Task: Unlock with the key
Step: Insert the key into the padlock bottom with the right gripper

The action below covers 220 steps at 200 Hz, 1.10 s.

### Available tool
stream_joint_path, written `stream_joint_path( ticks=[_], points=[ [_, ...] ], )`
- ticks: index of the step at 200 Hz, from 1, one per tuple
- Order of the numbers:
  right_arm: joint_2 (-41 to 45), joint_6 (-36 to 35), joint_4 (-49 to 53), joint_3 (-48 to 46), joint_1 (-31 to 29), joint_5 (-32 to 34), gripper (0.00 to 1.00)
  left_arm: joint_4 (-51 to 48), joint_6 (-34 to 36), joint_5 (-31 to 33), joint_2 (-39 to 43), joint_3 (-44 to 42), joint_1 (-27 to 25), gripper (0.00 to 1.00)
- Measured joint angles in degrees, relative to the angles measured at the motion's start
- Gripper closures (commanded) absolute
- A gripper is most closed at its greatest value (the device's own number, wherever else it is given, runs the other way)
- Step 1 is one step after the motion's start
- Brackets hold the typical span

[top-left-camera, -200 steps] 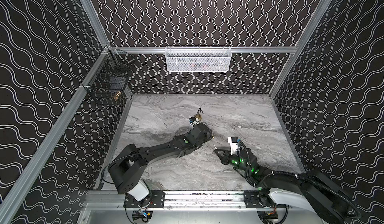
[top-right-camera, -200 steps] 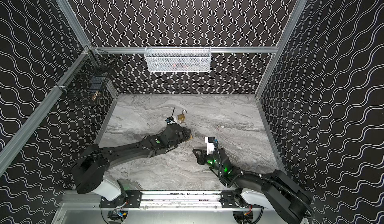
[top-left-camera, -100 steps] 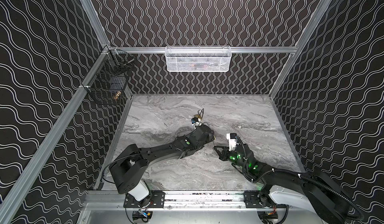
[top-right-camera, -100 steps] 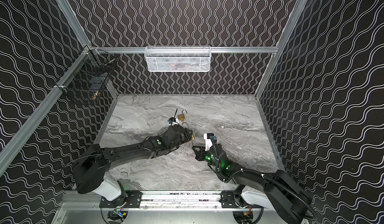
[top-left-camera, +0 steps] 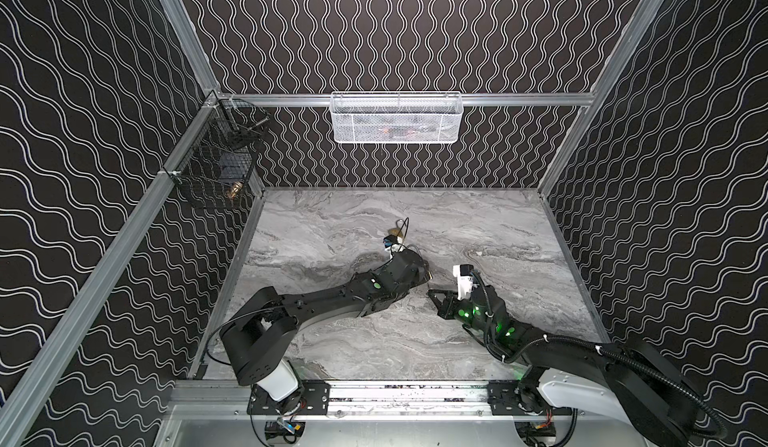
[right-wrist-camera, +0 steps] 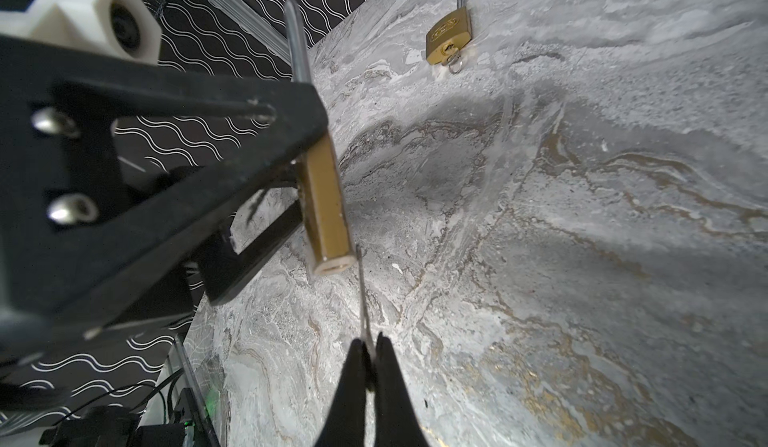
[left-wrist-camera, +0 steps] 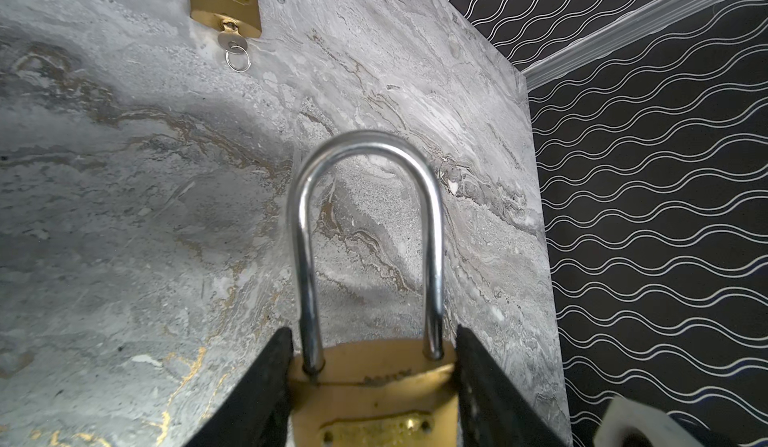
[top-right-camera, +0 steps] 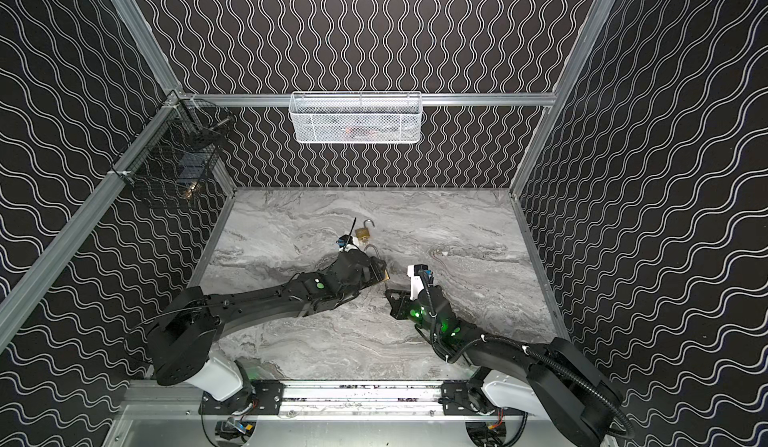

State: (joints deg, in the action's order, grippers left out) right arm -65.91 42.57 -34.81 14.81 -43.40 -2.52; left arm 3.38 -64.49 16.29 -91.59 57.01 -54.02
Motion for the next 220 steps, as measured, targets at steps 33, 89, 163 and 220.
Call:
stream_joint_path(
  ticks=[33,89,163,220],
  points=[
    [-0.2,-0.1,0.1,0.0,-0.1,-0.2,1.0,0.0,0.0,0.0,-0.3,0.0,0.0,0.57],
    [-0.2,-0.2,0.5,0.2,-0.7,-0.5,1.0,0.1,0.7,1.8,0.7,-0.1,0.0,0.57],
    [-0.2,-0.2,0.6,0.5,-1.1,-1.0,1.0,0.4,1.7,2.6,0.7,0.0,0.0,0.57],
    [0.1,-1.2,1.0,1.0,-1.2,-0.7,1.0,0.4,1.7,2.2,0.0,0.0,0.0,0.57]
  ],
)
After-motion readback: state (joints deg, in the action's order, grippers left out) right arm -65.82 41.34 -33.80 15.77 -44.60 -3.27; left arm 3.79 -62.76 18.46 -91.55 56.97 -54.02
